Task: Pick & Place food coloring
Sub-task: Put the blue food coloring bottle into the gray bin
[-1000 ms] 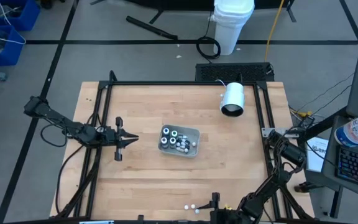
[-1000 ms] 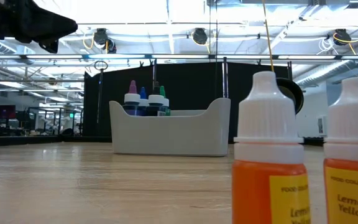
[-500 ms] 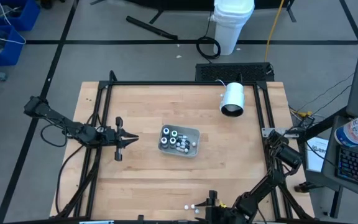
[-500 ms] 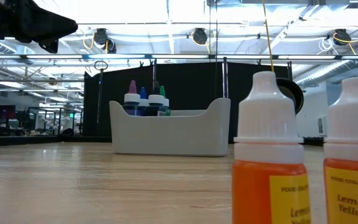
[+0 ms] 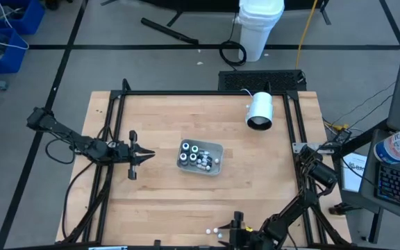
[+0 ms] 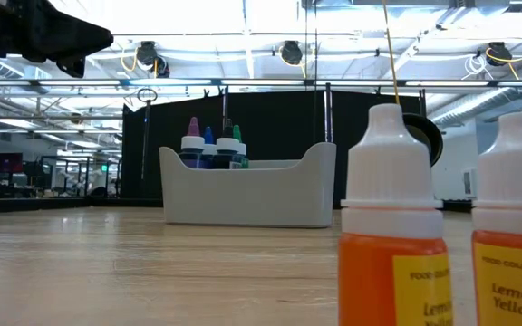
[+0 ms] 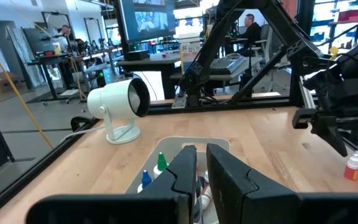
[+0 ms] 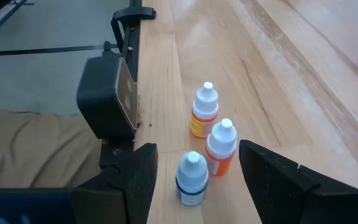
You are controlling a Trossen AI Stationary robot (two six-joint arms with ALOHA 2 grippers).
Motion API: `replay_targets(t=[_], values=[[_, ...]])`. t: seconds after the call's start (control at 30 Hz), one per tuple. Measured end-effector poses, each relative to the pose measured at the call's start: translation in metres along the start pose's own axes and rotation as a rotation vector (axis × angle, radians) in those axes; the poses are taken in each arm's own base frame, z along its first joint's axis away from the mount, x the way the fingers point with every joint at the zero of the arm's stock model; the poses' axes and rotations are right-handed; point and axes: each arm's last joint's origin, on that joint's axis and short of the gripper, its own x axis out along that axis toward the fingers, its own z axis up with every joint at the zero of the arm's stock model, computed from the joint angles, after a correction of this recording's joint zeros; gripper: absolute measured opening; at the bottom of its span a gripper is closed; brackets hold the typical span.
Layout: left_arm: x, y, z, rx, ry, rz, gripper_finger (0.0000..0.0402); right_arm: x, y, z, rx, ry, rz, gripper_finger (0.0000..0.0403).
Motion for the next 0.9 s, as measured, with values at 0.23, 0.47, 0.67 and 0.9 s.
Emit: replay_targets(t=[0.23,0.47,0.67,0.9], values=[[0.000,0.000,0.000,0.000,0.000,0.000,0.0047,0.000,-0.001,-0.001,0.012,0.007,-0.006,0.0215],[0.000,0.000,0.000,0.000,0.000,0.000,0.0047,0.000,-0.001,-0.001,0.013,0.014,-0.002,0.0215],[0.000,0.000,0.000,-0.004,0.000,0.000,0.0047,0.001,-0.001,-0.002,0.025,0.015,-0.002,0.0215],[0.000,0.000,0.000,-0.004,0.000,0.000,0.0047,0.012,-0.004,-0.012,0.030,0.051,-0.001,0.0215]])
